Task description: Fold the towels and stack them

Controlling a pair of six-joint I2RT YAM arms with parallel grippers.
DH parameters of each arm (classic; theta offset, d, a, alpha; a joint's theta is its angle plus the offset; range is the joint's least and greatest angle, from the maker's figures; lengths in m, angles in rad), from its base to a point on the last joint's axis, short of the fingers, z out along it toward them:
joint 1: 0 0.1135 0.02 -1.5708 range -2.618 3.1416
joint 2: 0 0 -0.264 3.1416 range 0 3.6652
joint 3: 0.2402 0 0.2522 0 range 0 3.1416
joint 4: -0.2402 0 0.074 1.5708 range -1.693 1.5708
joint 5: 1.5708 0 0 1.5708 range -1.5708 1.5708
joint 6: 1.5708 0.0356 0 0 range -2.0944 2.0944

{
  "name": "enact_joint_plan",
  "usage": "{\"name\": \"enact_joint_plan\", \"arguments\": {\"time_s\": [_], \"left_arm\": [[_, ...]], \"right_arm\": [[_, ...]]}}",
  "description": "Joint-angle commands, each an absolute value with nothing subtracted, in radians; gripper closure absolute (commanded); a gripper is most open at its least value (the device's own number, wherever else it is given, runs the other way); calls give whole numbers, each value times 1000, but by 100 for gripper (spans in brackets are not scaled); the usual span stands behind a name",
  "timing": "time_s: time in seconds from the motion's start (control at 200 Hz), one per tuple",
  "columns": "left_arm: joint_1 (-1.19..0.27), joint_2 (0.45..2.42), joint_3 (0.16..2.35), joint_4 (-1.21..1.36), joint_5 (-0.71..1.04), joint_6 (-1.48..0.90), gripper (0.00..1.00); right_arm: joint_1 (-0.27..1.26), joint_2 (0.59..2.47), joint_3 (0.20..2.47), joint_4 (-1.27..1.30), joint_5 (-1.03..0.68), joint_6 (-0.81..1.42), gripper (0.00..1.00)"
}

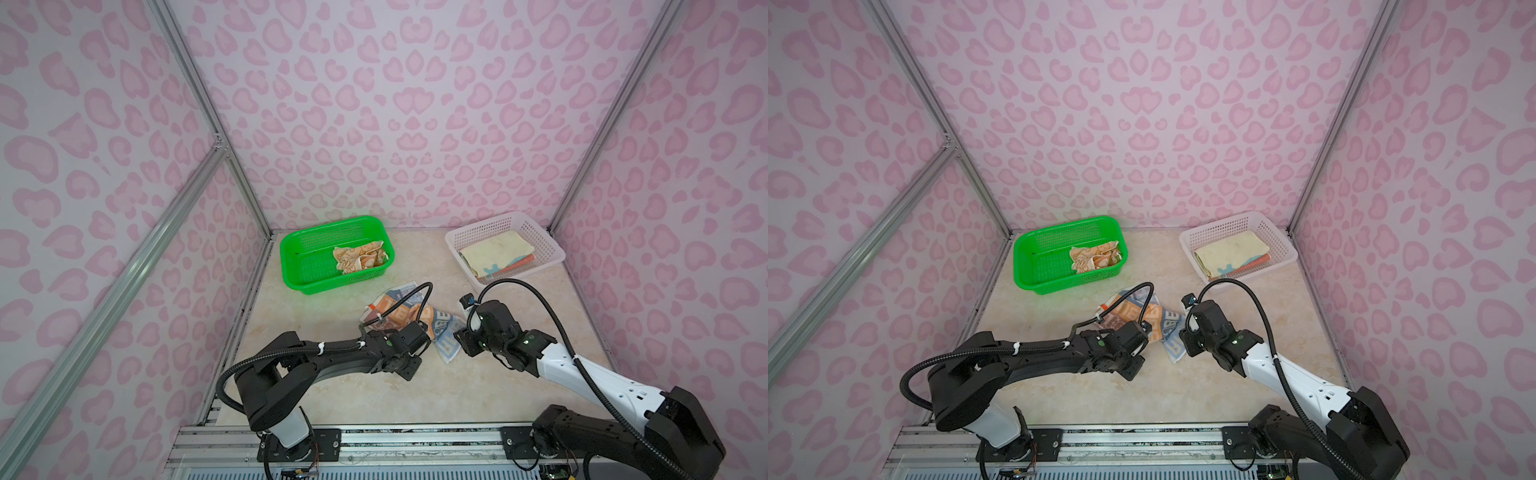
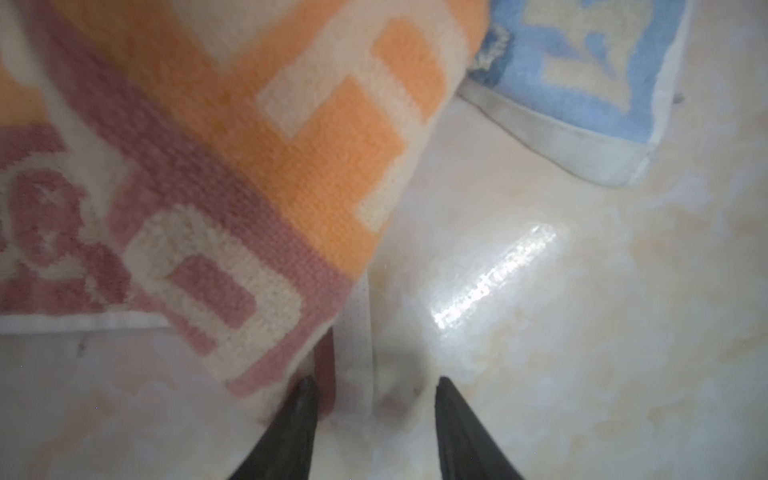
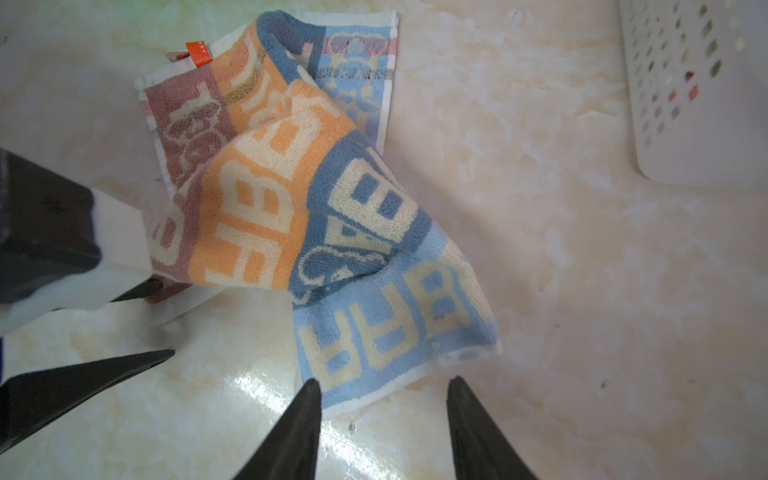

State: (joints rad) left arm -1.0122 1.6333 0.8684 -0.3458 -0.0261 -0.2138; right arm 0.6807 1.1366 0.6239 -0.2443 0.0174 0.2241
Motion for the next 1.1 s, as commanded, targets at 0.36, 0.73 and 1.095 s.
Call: {"name": "enact_joint_plan", "arguments": {"time_s": [0.36, 0.73, 1.095], "left_arm": [[-943, 1663, 796, -266, 84, -265, 52], [-939, 1731, 756, -231, 178, -262, 89], [-939, 1715, 739, -221, 158, -229, 97]], "right_arm": [[716, 1189, 654, -277, 8, 229, 50], [797, 1236, 668, -310, 57, 297, 50], [801, 1349, 643, -255, 162, 353, 50]]}}
